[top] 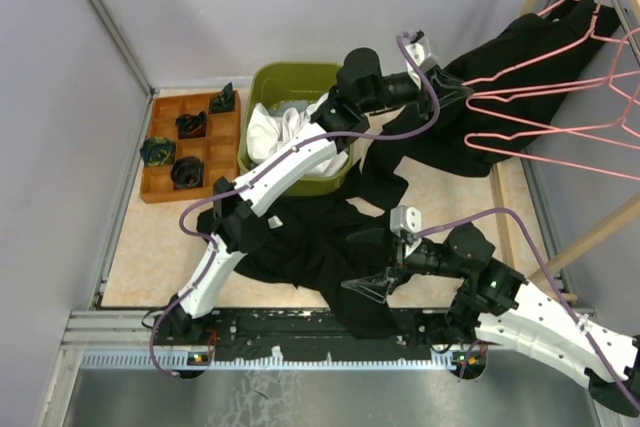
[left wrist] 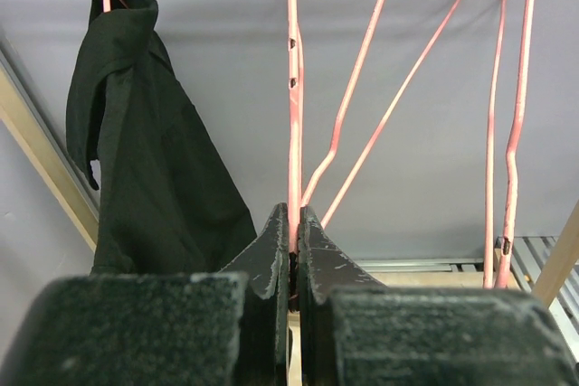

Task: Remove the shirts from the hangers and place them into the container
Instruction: Place the hanger at the clothesline.

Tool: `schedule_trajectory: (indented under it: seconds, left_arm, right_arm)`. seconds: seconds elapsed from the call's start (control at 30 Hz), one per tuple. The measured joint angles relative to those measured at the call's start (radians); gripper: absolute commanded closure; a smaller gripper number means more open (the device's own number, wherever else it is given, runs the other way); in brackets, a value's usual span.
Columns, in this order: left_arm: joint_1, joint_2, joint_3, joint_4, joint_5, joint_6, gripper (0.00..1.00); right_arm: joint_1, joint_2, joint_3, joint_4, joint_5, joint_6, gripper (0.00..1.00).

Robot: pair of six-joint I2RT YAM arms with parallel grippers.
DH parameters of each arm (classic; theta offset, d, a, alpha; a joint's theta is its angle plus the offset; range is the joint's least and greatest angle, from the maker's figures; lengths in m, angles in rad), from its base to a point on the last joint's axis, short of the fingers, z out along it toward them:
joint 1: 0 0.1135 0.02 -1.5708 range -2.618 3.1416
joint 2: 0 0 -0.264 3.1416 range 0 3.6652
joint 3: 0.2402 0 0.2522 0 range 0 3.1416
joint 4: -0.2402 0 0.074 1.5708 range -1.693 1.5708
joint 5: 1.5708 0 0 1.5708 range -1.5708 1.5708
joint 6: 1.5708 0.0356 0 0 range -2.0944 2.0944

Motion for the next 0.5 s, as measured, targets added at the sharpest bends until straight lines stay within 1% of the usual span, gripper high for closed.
schedule_trajectory:
  seconds: [0.5]
  left_arm:
    - [0.0, 0.0, 0.024, -0.032, -0.004, 0.01, 1.0]
  right_arm:
    - [0.0, 0.013, 0.0, 0.014, 0.0, 0.012, 0.01]
